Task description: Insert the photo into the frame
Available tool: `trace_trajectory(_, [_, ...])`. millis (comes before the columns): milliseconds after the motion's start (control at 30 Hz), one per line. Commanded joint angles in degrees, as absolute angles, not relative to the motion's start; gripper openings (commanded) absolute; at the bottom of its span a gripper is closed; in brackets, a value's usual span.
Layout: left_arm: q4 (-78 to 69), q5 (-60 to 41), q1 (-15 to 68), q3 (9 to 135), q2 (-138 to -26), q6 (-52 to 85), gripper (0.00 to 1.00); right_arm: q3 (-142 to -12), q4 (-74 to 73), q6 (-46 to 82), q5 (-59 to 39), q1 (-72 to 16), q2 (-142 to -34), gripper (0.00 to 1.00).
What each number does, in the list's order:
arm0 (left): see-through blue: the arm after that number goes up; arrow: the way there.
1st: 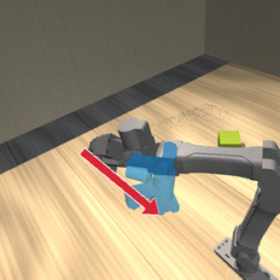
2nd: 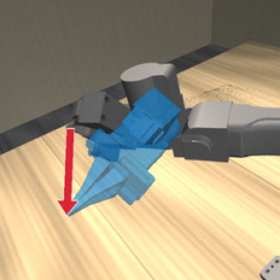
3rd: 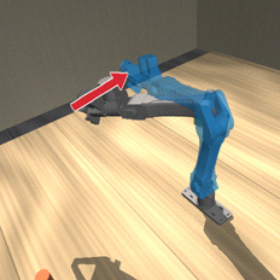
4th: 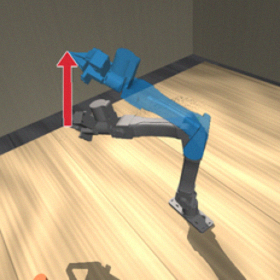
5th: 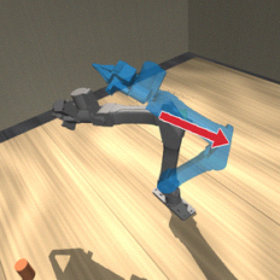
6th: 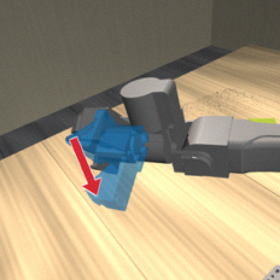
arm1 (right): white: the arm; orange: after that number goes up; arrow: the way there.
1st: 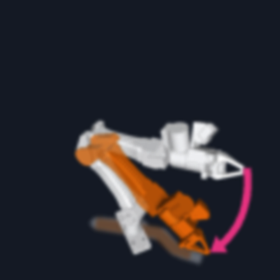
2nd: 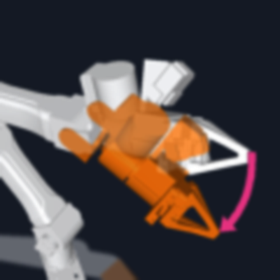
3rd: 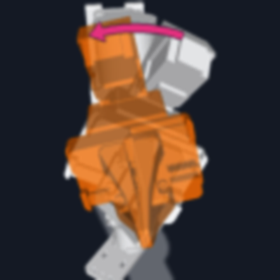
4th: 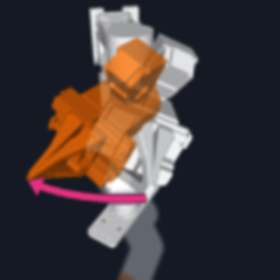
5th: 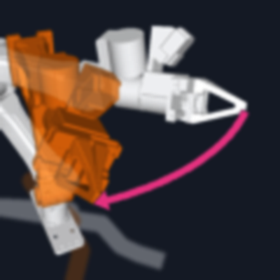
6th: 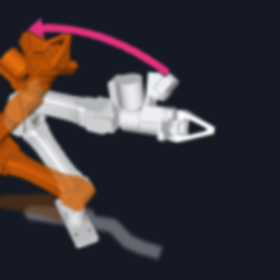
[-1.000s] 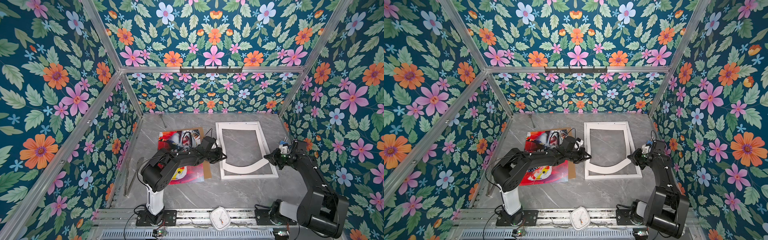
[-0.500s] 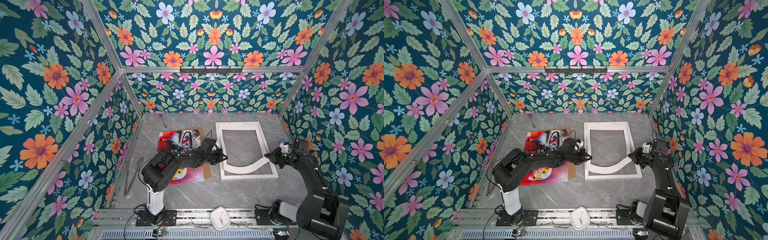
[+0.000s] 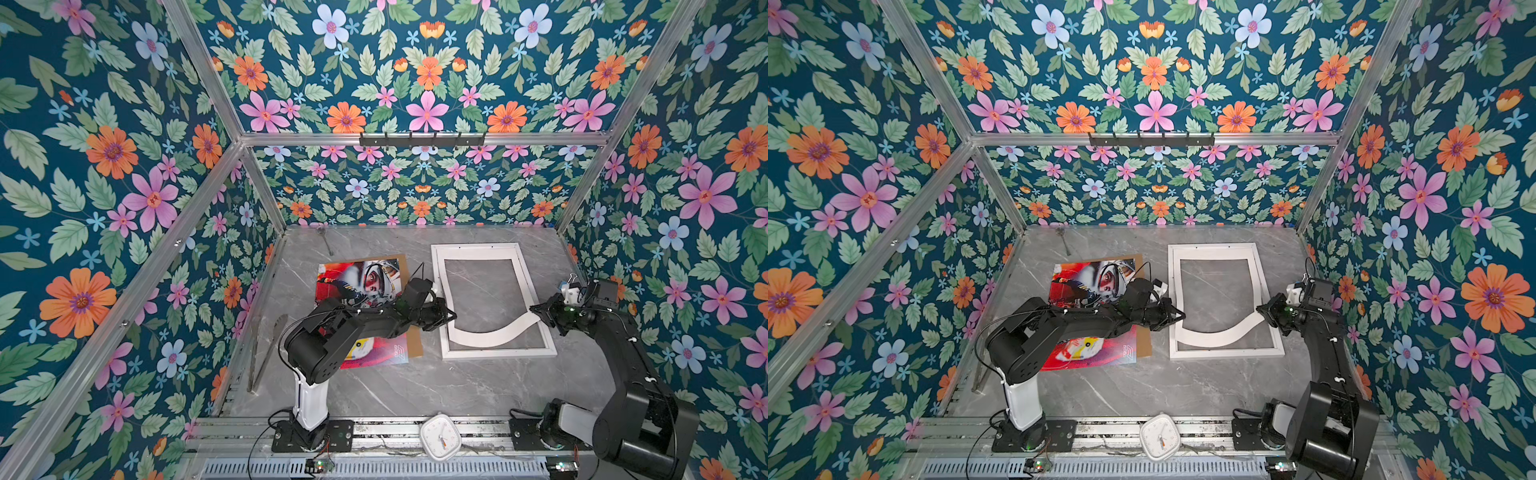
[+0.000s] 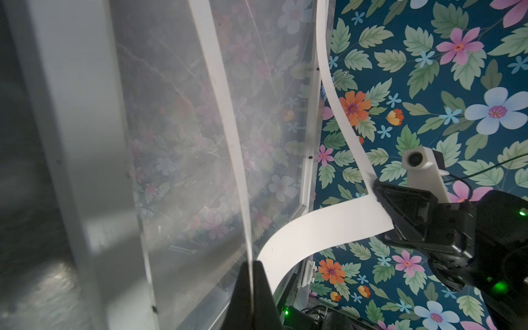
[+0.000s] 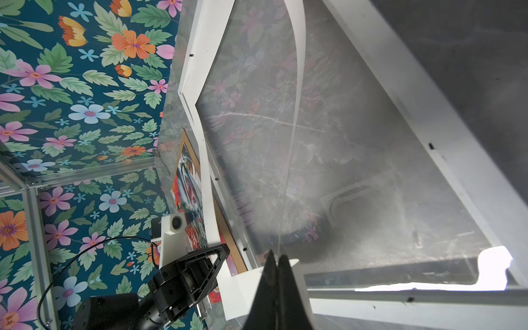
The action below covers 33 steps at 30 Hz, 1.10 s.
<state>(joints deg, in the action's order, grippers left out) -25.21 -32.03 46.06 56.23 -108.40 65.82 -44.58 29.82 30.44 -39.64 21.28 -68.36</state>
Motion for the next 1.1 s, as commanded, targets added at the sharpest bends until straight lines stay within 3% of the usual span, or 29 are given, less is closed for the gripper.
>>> trace_trajectory(0, [-26.98,-32.10,46.23,56.18,-107.94,65.92,0.00,-44.82,28.50,30.15,-39.66,21.22,-69.59,0.03])
trace_trajectory(633, [-27.65,-31.49,46.15,57.31,-110.13,66.01,0.00,-44.65,26.57,29.63,-39.23,21.22,-71.81,0.08])
trace_trajectory(1000, [-27.39,-31.07,46.17,57.04,-110.04,66.01,0.00,-44.45,30.67,28.83,-35.17,21.25,-69.88,0.33])
trace_trajectory(1067, [-27.42,-31.06,46.17,57.04,-110.12,65.92,0.00,-44.47,31.93,28.61,-34.26,21.25,-69.49,0.44])
